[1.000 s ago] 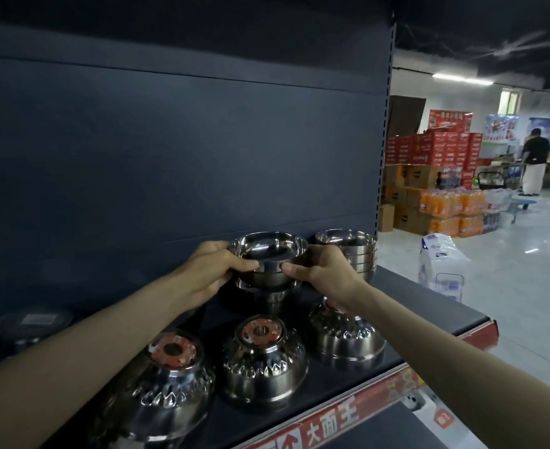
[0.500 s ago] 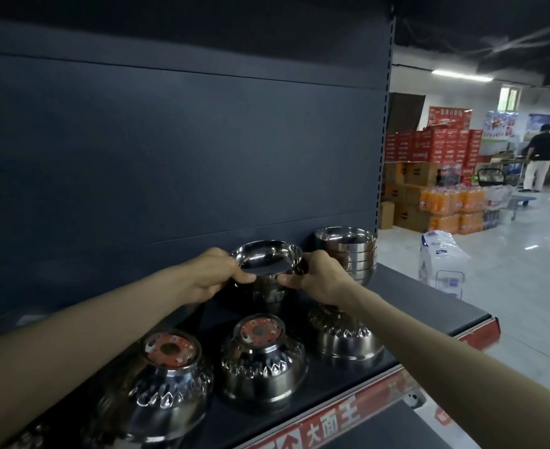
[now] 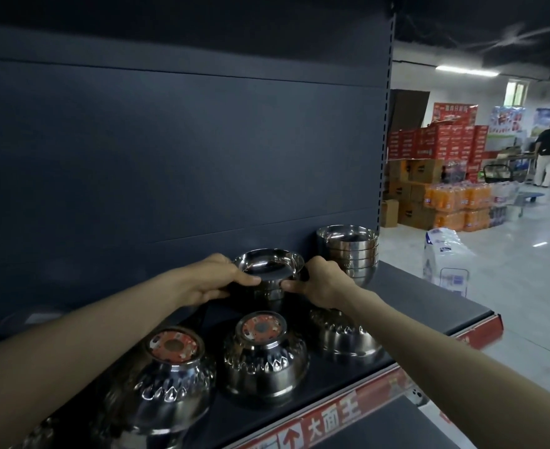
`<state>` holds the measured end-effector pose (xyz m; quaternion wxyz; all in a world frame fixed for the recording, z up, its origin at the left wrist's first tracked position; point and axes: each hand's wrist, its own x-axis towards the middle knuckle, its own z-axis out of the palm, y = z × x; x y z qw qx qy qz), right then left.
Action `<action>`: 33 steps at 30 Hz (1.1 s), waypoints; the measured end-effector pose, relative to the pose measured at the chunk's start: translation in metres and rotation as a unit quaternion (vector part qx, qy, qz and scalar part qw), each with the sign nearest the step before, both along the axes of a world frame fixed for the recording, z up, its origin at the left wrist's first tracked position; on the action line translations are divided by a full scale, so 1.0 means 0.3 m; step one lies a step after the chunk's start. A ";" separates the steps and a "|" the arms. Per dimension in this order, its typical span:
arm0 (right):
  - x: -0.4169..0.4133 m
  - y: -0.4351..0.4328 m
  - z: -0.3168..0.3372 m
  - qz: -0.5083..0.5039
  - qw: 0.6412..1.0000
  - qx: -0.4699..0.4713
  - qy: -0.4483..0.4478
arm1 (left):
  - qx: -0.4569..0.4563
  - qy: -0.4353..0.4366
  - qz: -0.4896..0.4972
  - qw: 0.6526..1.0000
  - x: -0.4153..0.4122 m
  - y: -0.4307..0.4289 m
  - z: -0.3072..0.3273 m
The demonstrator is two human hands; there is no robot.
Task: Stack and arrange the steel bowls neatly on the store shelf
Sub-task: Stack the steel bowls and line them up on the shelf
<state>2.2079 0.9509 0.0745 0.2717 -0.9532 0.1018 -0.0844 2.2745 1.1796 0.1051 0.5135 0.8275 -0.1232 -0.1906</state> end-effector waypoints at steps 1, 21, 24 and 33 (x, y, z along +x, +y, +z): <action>-0.011 0.004 0.001 -0.006 1.000 -0.014 -0.004 | -0.006 0.002 0.004 1.000 -0.016 0.002 0.012; -0.473 0.056 0.080 0.057 0.984 0.033 -0.168 | 0.049 -0.244 -0.077 0.966 -0.418 0.070 0.193; -0.532 0.056 0.068 0.057 0.981 0.045 -0.178 | 0.041 -0.250 -0.088 0.964 -0.471 0.062 0.187; -0.599 0.088 0.028 0.060 0.977 0.076 -0.193 | 0.055 -0.287 -0.096 0.951 -0.550 0.080 0.154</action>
